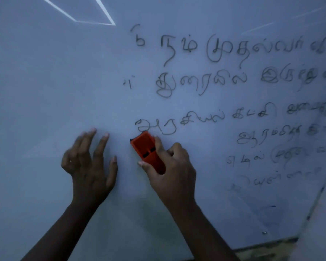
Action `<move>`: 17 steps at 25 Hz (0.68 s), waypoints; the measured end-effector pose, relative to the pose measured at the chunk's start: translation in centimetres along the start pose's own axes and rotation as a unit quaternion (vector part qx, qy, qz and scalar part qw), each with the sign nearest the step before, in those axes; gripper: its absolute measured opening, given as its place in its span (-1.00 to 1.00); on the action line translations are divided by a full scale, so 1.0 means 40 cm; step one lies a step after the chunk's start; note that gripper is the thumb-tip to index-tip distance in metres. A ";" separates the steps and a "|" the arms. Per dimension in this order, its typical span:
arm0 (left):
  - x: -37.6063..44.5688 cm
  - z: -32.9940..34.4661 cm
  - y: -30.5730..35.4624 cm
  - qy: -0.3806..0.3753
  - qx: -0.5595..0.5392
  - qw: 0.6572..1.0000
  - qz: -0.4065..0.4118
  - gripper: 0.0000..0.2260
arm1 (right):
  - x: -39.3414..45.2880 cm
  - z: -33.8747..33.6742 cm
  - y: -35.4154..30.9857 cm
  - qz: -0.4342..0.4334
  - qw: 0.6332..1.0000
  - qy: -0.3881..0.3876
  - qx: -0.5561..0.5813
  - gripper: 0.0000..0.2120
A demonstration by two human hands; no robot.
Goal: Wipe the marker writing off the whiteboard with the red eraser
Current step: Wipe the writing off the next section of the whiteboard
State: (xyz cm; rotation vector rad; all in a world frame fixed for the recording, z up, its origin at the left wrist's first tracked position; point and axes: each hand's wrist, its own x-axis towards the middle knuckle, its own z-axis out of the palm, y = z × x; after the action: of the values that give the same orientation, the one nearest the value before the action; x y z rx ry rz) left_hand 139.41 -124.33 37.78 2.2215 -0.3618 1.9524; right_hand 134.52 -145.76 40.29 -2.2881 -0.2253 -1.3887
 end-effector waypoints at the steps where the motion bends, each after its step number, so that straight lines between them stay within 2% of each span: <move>1: 0.042 -0.002 -0.010 0.009 0.001 1.000 -0.009 -0.46 | 0.028 -0.018 0.016 0.003 1.000 0.010 0.001 -0.31; 6: 0.145 0.008 -0.056 0.019 0.034 0.999 -0.012 -0.40 | 0.080 -0.106 0.175 0.123 0.989 0.056 0.060 -0.21; 11: 0.133 0.021 -0.058 0.021 0.040 0.999 0.000 -0.39 | 0.122 -0.168 0.268 0.215 0.960 0.120 0.134 -0.38; 14: 0.134 0.019 -0.057 0.025 0.036 0.999 -0.003 -0.40 | 0.141 -0.145 0.204 0.220 0.958 0.138 0.119 -0.36; 17: 0.131 0.023 -0.054 0.024 0.037 0.999 -0.010 -0.40 | 0.093 -0.053 0.063 0.143 0.980 0.111 0.081 -0.30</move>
State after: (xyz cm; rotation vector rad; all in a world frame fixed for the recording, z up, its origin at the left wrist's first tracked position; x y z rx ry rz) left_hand 141.54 -122.92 42.94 2.2083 -0.2647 2.0379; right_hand 135.53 -149.30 43.61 -1.9255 0.0592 -1.4035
